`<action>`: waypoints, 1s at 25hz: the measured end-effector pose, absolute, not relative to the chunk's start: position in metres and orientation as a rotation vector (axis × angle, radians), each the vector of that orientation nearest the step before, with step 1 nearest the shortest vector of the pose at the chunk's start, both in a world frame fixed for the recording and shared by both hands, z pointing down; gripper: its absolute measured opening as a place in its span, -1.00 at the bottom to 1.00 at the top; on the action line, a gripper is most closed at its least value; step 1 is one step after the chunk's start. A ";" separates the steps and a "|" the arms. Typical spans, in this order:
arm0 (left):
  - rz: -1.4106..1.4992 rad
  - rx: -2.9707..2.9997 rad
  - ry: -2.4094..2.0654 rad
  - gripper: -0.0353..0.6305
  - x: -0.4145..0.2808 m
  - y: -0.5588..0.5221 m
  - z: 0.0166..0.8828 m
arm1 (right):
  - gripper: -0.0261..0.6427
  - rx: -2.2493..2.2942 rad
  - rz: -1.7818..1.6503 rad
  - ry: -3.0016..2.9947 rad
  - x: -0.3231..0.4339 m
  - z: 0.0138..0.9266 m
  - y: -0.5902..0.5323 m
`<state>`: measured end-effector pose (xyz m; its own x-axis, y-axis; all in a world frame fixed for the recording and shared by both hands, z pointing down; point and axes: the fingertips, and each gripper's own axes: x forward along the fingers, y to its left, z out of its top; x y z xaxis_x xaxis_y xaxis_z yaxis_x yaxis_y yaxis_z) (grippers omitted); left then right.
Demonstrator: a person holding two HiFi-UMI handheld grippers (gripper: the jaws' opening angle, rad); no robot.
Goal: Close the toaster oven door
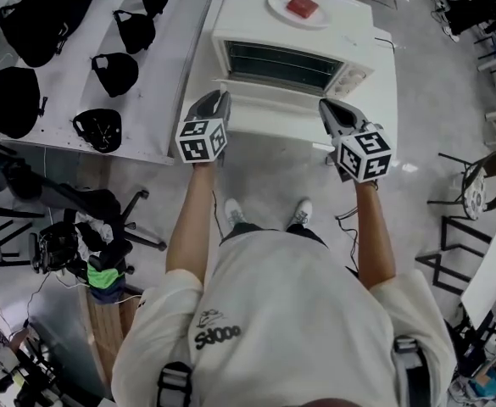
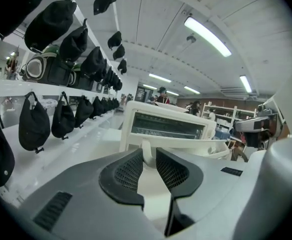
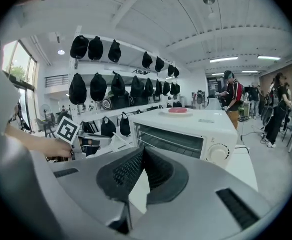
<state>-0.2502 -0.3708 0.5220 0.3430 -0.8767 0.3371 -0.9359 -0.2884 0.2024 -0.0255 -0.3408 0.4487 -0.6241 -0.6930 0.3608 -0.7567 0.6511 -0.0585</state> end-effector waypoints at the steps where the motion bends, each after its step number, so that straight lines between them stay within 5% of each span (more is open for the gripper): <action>1: 0.213 2.258 -1.602 -0.61 -0.249 -0.377 0.517 | -0.90 1.166 0.288 -2.559 -0.024 0.447 -0.343; 25: 0.258 2.377 -1.597 -0.59 -0.235 -0.468 0.466 | -0.90 1.346 0.256 -2.527 0.011 0.434 -0.357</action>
